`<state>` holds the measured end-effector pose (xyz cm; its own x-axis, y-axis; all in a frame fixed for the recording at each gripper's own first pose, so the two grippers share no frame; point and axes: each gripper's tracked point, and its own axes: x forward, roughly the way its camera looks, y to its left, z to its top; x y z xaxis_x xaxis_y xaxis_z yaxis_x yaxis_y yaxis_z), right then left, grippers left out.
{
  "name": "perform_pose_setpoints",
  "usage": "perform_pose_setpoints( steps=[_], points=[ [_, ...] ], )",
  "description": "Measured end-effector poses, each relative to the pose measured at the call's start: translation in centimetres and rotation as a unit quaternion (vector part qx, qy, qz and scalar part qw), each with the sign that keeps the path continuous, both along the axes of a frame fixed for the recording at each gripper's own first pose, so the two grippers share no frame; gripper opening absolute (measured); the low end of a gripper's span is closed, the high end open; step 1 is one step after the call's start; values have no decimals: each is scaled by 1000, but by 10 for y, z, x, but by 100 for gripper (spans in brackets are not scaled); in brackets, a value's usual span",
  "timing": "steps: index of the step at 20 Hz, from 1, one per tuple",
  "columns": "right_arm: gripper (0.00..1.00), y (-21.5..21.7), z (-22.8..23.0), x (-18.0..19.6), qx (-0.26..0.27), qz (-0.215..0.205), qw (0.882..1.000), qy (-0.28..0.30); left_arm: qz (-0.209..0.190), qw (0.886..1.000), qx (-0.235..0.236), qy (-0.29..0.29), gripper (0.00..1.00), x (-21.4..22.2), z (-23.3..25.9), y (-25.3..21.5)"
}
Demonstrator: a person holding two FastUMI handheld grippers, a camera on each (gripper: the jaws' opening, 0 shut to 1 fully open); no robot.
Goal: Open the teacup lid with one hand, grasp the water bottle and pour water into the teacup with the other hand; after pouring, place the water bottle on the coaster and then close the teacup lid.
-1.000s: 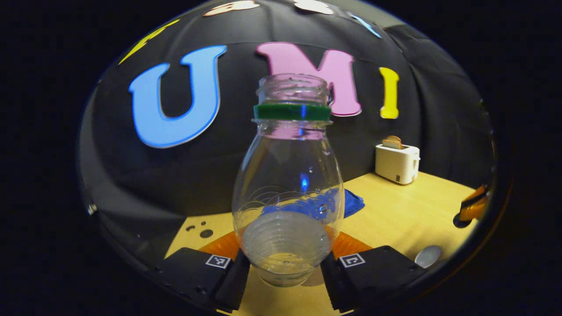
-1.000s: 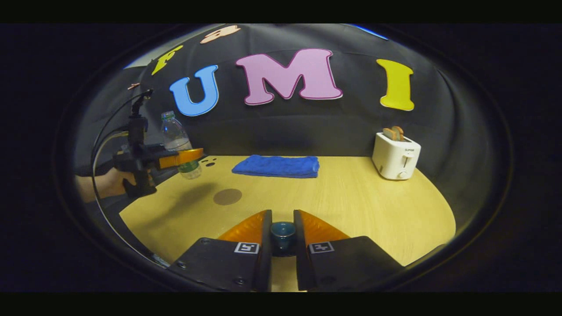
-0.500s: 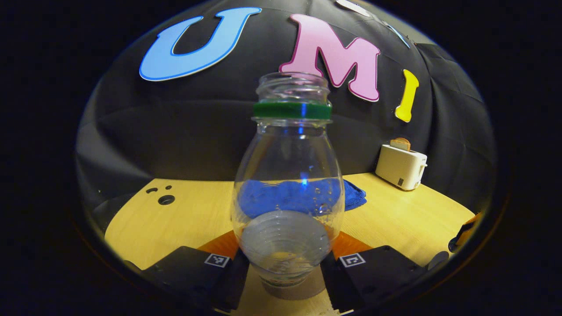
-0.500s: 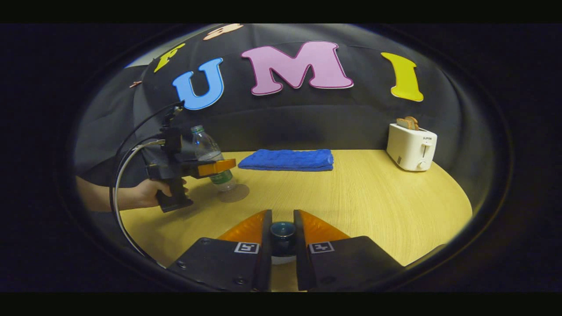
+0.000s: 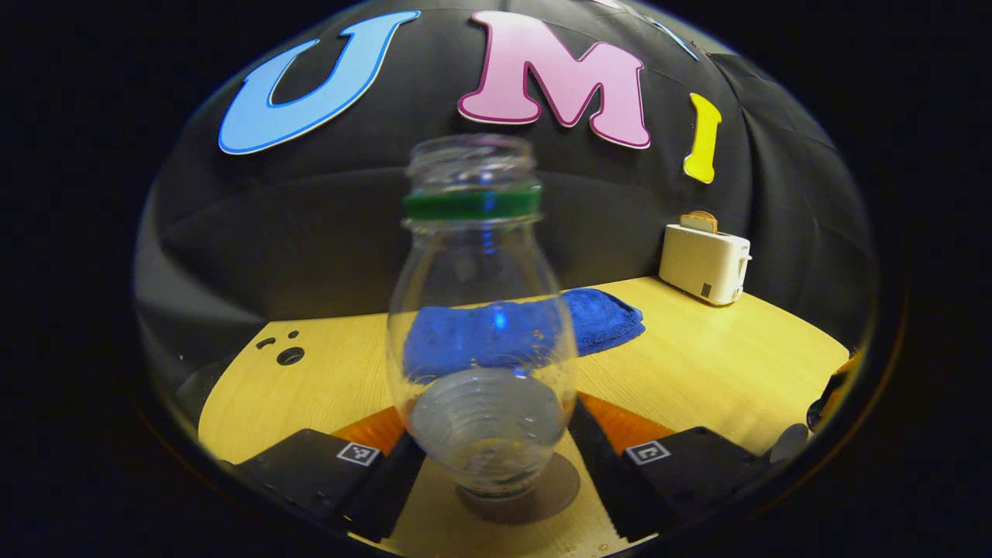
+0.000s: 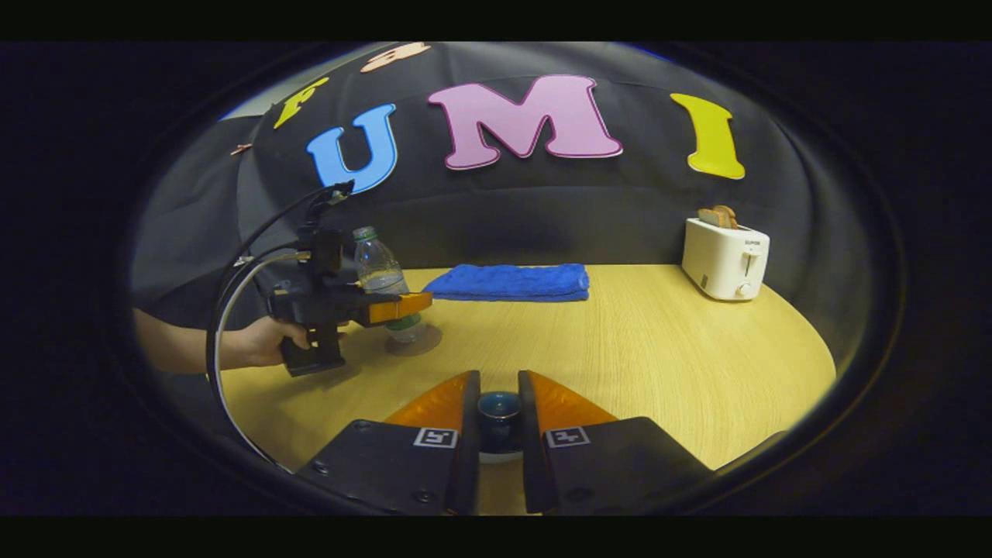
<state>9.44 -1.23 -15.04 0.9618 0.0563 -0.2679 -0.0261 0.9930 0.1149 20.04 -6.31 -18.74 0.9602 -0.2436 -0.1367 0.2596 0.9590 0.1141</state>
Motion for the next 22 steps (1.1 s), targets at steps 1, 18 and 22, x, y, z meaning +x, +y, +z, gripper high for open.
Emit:
perform_pose_setpoints(
  steps=[1, 18, 22],
  points=[
    [26, -1, 2, 0, 1, -1, 1000, -1, -2, 1000, -1, 5, 97, -4, 0, -1],
    [26, 1, 17, 7, 2, 5, 1000, -27, 8, 995, -3, 99, 98, -75, -28, 7],
    [26, 1, 1, 12, 3, 1, 999, -32, 20, 995, -12, 99, 98, -92, -29, 11]
  ],
)
